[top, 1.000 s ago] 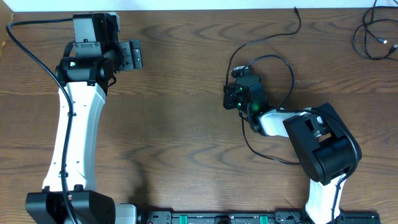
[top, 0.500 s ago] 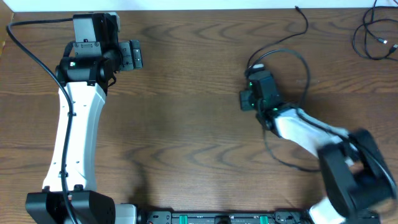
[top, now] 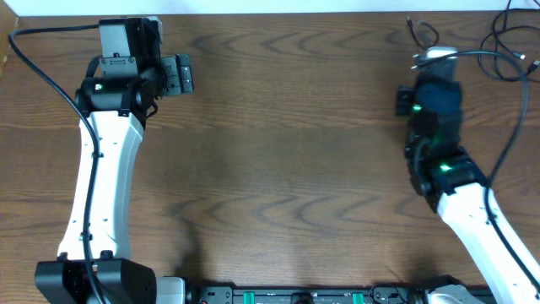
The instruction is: Untangle cables
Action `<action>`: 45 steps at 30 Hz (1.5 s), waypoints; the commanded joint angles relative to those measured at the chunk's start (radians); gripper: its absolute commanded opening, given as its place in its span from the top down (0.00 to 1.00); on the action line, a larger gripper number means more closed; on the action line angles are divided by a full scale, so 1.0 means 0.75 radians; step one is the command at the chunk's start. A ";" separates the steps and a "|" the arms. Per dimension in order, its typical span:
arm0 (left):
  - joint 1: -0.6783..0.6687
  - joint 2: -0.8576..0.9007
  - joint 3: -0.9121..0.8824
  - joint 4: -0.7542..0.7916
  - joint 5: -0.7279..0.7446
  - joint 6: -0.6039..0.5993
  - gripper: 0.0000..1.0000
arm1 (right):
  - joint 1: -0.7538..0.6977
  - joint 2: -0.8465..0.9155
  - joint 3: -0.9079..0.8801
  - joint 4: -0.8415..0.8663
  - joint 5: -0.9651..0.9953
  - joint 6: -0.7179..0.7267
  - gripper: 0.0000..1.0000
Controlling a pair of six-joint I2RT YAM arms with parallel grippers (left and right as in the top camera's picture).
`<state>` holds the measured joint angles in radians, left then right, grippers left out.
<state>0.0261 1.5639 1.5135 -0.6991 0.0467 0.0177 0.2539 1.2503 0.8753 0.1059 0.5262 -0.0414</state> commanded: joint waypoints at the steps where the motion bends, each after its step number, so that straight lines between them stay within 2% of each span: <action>1: 0.006 -0.001 0.004 -0.001 -0.008 -0.020 0.08 | -0.034 -0.060 0.002 0.092 0.045 -0.244 0.99; 8: 0.006 -0.001 0.004 -0.001 -0.008 -0.020 0.08 | -0.070 -0.074 0.002 0.349 0.043 -0.411 0.99; 15: 0.006 -0.001 0.004 -0.001 -0.008 -0.020 0.08 | -0.068 -0.074 0.002 0.634 -0.008 -0.667 0.99; 19: 0.006 -0.001 0.004 -0.001 -0.008 -0.020 0.08 | -0.068 -0.074 0.002 0.709 -0.067 -0.816 0.99; 25: 0.006 -0.001 0.004 -0.001 -0.008 -0.020 0.08 | -0.070 -0.073 0.002 0.668 -0.049 -0.897 0.99; 29: 0.006 -0.001 0.004 -0.001 -0.008 -0.020 0.08 | -0.070 -0.072 0.002 0.636 -0.022 -1.108 0.99; 38: 0.006 -0.001 0.004 -0.001 -0.008 -0.020 0.08 | -0.070 -0.072 0.002 0.551 0.316 -1.345 0.99; 45: 0.006 -0.001 0.004 -0.001 -0.008 -0.020 0.08 | -0.119 -0.072 0.002 0.342 0.539 -1.336 0.99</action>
<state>0.0261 1.5642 1.5135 -0.6991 0.0463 0.0177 0.1913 1.2057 0.8734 0.3878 0.8070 -1.0176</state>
